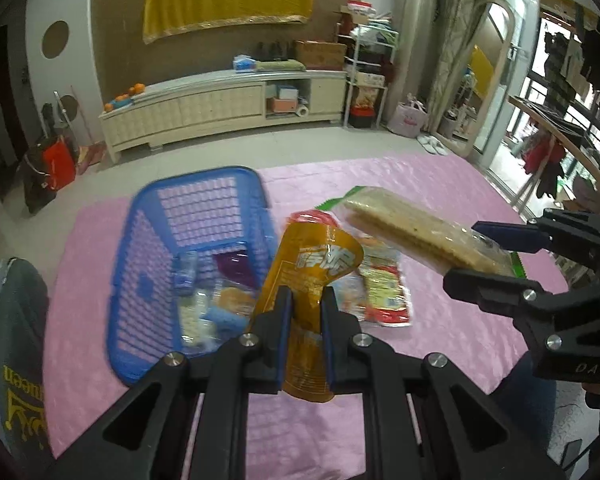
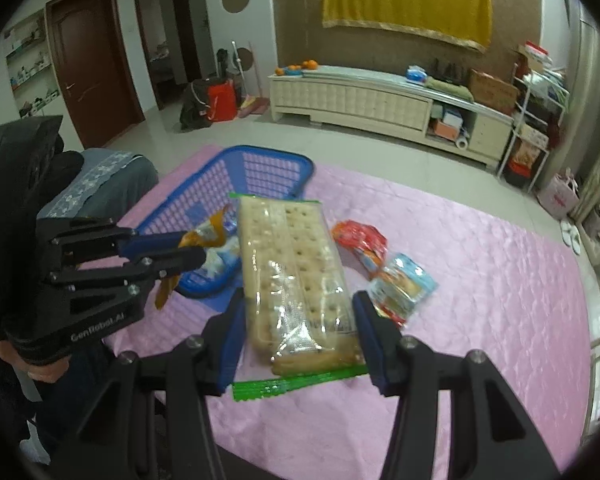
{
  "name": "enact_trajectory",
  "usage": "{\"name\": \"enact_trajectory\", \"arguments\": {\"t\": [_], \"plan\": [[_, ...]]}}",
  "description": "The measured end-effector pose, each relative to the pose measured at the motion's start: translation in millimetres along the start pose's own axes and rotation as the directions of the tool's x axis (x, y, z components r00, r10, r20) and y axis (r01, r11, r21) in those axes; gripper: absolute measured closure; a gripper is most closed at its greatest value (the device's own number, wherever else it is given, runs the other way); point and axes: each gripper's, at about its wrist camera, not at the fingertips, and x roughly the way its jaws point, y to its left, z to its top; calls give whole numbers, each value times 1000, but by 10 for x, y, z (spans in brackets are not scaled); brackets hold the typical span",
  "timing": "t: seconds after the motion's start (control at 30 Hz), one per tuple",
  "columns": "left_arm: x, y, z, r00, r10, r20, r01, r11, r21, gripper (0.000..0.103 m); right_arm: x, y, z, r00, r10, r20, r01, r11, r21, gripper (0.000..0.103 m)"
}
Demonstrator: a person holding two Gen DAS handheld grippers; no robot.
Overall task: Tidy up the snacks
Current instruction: 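Carry the orange pouch and cracker pack over the basket and release both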
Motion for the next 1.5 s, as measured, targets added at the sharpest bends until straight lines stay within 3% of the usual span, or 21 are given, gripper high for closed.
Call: {"name": "enact_trajectory", "arguments": {"t": [0.17,0.53,0.9,1.13,1.27,1.33,1.4,1.5], "plan": [[-1,423,74,999,37,5,-37,999,-38,90,153,188,196,1000,22,4,-22,1000,-2,46],[179,969,25,996,82,-45,-87,991,-103,90,690,441,508,996,69,-49,-71,997,-39,46],[371,1184,-77,993,86,-81,-98,984,-148,90,1208,752,550,982,96,-161,-116,986,-121,46],[322,1220,-129,992,88,-86,-101,980,-172,90,1424,930,422,960,125,-251,-172,970,-173,46],[289,1182,-156,993,84,-86,-97,981,-168,90,1456,952,406,958,112,-263,-161,972,-173,36],[267,1171,-168,993,80,-84,-93,982,-163,90,1442,936,406,956,128,-263,-173,973,-155,24],[246,1162,-175,994,75,-80,-87,984,-158,90,1382,898,416,959,134,-250,-172,975,-139,18],[233,1150,-173,995,64,-79,-76,985,-157,90,1269,808,444,967,130,-217,-155,982,-104,17]]}}
